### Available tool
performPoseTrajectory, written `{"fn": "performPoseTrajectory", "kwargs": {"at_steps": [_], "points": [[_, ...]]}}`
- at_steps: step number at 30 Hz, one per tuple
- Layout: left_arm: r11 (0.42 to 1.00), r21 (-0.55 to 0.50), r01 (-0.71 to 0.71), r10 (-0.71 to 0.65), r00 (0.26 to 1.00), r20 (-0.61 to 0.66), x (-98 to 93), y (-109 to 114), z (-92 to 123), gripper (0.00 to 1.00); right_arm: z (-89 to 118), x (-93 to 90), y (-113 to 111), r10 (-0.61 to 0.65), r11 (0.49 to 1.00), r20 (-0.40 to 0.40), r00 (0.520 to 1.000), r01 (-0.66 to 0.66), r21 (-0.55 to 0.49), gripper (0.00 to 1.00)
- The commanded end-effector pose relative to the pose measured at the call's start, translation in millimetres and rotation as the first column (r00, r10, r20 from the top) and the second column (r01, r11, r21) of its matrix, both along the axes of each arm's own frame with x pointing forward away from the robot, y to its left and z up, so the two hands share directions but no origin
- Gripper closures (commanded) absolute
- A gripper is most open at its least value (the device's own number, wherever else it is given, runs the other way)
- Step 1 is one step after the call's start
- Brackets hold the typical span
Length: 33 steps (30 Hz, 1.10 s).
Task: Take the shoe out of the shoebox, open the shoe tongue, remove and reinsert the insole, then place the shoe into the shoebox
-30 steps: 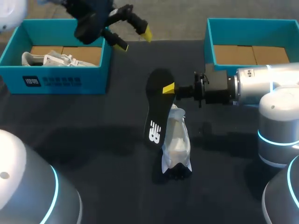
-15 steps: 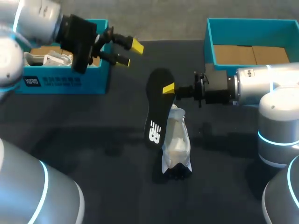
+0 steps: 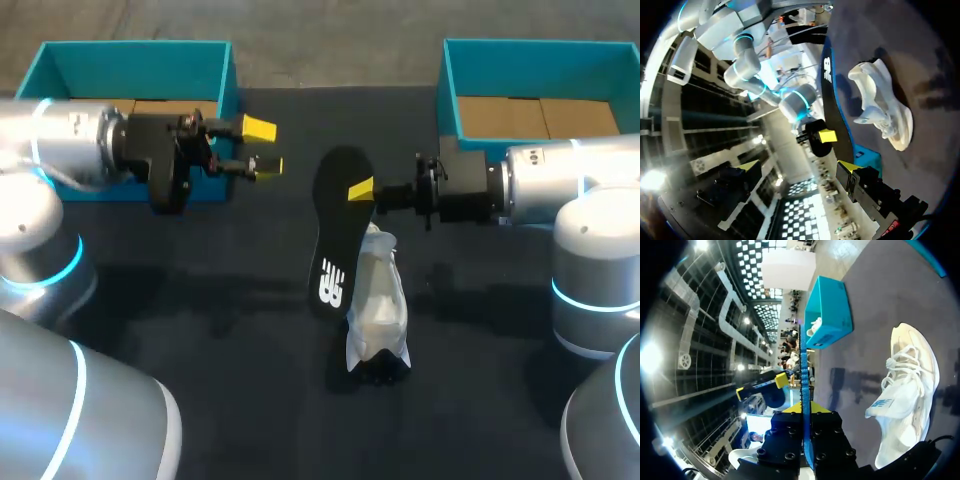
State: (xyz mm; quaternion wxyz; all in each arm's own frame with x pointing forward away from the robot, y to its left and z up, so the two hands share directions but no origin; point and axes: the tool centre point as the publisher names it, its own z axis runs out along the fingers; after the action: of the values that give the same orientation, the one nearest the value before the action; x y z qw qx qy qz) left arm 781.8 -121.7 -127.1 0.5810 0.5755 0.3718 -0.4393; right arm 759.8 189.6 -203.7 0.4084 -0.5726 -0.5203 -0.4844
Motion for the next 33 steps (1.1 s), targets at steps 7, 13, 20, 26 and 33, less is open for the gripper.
{"fn": "performPoseTrajectory", "kwargs": {"at_steps": [7,13,20,26,33], "points": [[0.989,-0.139,-0.055,0.049,0.998,-0.048,-1.5,27,-16,0.00,0,0.5,2,0.000,1.000,-0.001,1.000,0.000,-0.004,1.00],[0.999,-0.037,-0.029,0.026,0.996,-0.083,-8.1,41,-14,0.00,0,0.5,2,0.000,1.000,-0.001,1.000,0.000,-0.004,1.00],[0.994,0.093,0.064,-0.057,0.995,-0.077,-20.4,49,-23,0.00,0,0.5,2,0.000,1.000,-0.001,1.000,0.000,-0.004,1.00],[0.994,0.093,0.064,-0.057,0.995,-0.077,-20.4,49,-23,0.00,0,0.5,2,0.000,1.000,-0.001,1.000,0.000,-0.004,1.00],[0.994,0.093,0.064,-0.057,0.995,-0.077,-20.4,49,-23,0.00,0,0.5,2,0.000,1.000,-0.001,1.000,0.000,-0.004,1.00]]}}
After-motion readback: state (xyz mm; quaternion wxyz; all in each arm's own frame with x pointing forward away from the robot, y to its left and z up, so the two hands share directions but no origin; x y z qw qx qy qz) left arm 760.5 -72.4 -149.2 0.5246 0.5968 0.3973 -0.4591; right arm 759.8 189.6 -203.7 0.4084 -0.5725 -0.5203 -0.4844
